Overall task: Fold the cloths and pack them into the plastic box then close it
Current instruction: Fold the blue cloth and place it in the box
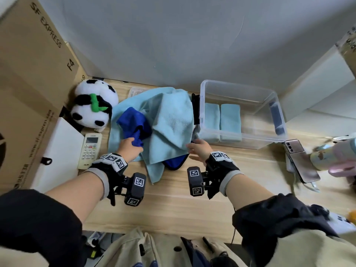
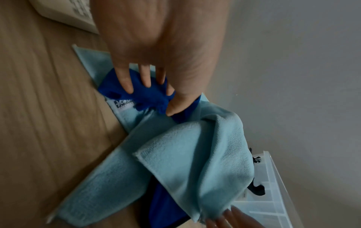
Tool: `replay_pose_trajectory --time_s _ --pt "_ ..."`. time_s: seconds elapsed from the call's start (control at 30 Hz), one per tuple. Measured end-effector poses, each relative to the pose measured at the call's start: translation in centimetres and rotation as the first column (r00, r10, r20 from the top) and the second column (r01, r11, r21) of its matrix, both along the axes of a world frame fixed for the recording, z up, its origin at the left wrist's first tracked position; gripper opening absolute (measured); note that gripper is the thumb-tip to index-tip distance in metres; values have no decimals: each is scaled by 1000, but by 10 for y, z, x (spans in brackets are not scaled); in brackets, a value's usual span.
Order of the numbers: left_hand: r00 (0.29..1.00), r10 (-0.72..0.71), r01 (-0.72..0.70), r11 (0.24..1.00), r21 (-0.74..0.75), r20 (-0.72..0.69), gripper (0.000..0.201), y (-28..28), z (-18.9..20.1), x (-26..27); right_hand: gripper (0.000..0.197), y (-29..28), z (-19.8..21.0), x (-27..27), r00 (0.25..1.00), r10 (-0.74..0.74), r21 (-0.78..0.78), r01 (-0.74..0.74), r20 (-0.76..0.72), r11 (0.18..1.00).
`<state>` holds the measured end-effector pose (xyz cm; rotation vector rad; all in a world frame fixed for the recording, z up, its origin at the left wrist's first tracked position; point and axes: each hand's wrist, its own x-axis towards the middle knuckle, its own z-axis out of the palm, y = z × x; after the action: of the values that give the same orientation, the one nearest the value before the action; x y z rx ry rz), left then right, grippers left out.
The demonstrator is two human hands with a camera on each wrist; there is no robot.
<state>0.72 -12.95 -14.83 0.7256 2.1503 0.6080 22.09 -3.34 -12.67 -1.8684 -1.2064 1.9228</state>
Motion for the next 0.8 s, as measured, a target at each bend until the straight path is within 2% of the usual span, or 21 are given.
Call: replay_pose_trajectory --time_s 0.07,0.17,0.3,0.33,0.37,0.43,0.47,0.53,0.6,0.67,0.8 --pt "998 -1 2 1000 -15 70 17 -1 -2 -1 48 -5 -1 -3 998 52 64 -53 27 996" --pt "996 -20 22 1000 -14 91 42 -2 -6 -9 36 -8 2 -6 990 121 184 -133 78 974" --pt "995 44 -43 999 13 -87 58 0 -9 -22 21 -7 8 -3 984 121 211 -146 130 966" --pt "993 73 -73 997 2 -92 58 1 -10 -24 18 -7 9 0 980 128 212 -159 151 964" --pt "994 105 -105 994 -21 -32 55 1 -10 -25 16 -7 11 4 977 131 207 -165 170 964" --pt "981 157 -152 987 -58 112 31 2 -11 -23 11 -8 12 11 973 127 191 -164 193 968" --pt "978 157 -150 987 -62 136 17 1 -10 -21 9 -9 11 14 971 125 182 -162 202 970" --pt "985 138 -131 989 -64 102 29 1 -20 -23 10 -11 12 18 967 131 145 -164 218 976" --pt "992 104 -100 993 -56 77 12 -1 -24 -22 18 -14 12 22 966 134 92 -158 222 983" --pt "996 56 -52 997 -49 68 20 -2 -27 -21 21 -18 12 24 966 151 38 -162 210 986" --pt "997 -21 13 994 -112 -71 24 -6 -20 -16 9 -25 14 25 961 225 -37 -222 162 974"
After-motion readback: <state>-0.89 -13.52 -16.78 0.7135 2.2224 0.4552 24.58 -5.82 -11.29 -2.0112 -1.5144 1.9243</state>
